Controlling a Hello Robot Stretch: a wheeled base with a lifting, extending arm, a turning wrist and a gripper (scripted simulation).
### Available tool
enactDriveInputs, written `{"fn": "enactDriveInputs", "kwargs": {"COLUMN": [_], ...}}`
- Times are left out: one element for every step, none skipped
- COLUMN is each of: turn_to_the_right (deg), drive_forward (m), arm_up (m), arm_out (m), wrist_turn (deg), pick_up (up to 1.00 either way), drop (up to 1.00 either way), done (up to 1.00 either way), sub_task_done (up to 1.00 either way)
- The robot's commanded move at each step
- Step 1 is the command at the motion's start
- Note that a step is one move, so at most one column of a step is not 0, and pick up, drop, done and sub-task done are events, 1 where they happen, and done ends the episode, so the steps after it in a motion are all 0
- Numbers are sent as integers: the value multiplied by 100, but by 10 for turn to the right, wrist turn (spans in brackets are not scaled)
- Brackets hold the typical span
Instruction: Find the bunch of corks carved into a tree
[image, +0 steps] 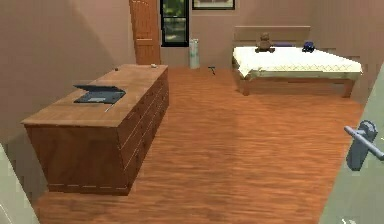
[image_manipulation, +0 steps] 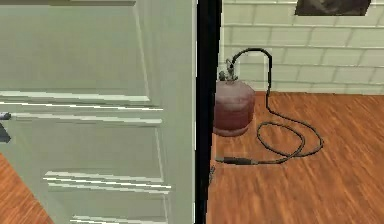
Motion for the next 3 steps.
{"fn": "enactDriveInputs", "kwargs": {"turn_to_the_right": [0, 0, 30], "drive_forward": [100, 100, 0], "arm_up": [0, 0, 0], "arm_out": [0, 0, 0], "wrist_turn": [0, 0, 0], "pick_up": [0, 0, 0], "drop": [0, 0, 0], "done": [0, 0, 0], "sub_task_done": [0, 0, 0]}}
